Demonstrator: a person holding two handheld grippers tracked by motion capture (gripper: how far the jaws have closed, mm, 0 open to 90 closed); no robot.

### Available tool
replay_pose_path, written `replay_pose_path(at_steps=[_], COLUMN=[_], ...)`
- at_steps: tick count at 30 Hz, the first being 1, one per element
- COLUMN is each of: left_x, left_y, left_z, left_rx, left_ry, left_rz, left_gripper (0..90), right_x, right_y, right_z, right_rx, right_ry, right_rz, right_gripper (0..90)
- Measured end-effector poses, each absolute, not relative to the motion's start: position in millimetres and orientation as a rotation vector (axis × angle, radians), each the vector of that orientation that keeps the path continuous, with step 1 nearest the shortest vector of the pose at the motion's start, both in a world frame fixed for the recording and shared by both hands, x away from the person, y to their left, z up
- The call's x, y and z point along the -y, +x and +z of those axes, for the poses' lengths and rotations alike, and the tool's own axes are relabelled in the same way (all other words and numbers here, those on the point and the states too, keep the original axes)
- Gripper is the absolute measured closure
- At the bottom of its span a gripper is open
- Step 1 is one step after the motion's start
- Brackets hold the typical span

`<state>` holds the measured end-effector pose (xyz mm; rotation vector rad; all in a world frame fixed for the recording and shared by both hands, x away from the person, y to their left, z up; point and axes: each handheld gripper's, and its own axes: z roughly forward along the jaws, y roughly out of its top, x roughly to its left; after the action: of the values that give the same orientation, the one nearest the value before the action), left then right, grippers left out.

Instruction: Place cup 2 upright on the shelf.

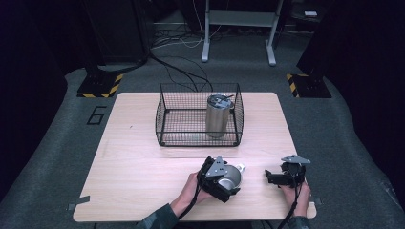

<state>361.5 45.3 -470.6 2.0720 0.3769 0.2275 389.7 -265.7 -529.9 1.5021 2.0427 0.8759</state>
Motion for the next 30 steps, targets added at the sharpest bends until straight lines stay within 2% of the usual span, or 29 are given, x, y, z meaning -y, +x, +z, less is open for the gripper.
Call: replay_pose_path(at_steps=[6,23,30], left_x=[-42,-46,-60], left_y=[361,359,359], left_z=[-473,-472,-459], left_rx=[-0.396,-0.395,-0.403], left_ry=[2.067,2.067,2.021], left_rz=[0.262,0.265,0.264], left_gripper=[5.1,6.3,6.4], right_x=[266,266,266], right_y=[390,390,390], right_z=[-530,-530,-530], right_rx=[-2.043,-2.046,-2.046], right_ry=[1.502,1.493,1.493], right_rz=[0.876,0.872,0.873], right_gripper=[0.0,0.0,0.0])
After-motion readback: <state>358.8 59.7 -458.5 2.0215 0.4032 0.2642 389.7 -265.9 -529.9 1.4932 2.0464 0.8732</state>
